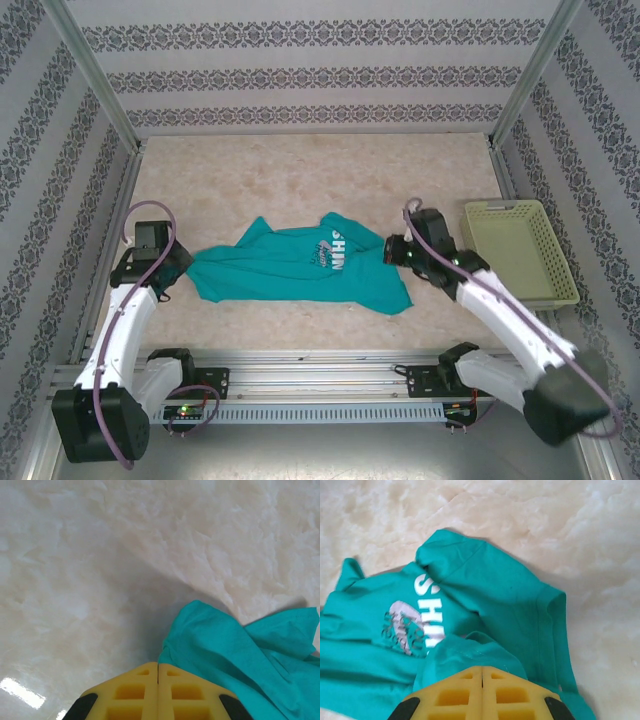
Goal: Fold the inside-out t-shirt
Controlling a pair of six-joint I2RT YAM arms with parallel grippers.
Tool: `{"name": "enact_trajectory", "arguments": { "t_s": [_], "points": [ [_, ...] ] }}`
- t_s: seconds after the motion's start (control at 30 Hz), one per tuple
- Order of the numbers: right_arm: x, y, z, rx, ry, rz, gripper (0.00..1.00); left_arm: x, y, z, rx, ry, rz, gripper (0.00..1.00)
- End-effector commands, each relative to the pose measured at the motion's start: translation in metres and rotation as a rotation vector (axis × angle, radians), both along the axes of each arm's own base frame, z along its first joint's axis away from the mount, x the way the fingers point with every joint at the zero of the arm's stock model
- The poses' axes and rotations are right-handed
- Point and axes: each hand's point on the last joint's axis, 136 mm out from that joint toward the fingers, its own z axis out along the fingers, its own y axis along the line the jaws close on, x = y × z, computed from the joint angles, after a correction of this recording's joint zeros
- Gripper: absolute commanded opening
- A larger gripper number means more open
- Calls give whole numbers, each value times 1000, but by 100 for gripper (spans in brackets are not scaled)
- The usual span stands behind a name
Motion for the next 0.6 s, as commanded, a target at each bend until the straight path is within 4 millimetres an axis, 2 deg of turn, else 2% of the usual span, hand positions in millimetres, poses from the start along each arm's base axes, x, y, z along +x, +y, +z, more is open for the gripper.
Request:
{"name": "enact_trajectory", "arguments": {
  "t_s": [0.0,0.1,0.2,0.23,0.33,0.37,0.47,0.57],
  "points": [
    [-52,-26,-50,-47,164,-82,0,-13,16,-4,43,5,77,0],
    [-83,-28,-84,46,263,-140,0,-19,19,-12,47,11,106,0],
    [-97,-29,-116,111,327,-204,0,-22,19,-17,41,13,120,0],
    [-97,-35,-119,91,327,-230,5,-22,19,-18,39,15,120,0],
    [-85,-43,-109,74,283,-245,23,-20,18,-18,38,22,110,0],
    [-76,-44,-97,84,258,-248,29,-19,18,-17,40,23,106,0],
    [-63,-43,-79,113,228,-243,38,-19,19,-13,47,18,103,0],
    [-57,-40,-73,124,217,-235,43,-19,19,-13,48,17,104,0]
  ]
}}
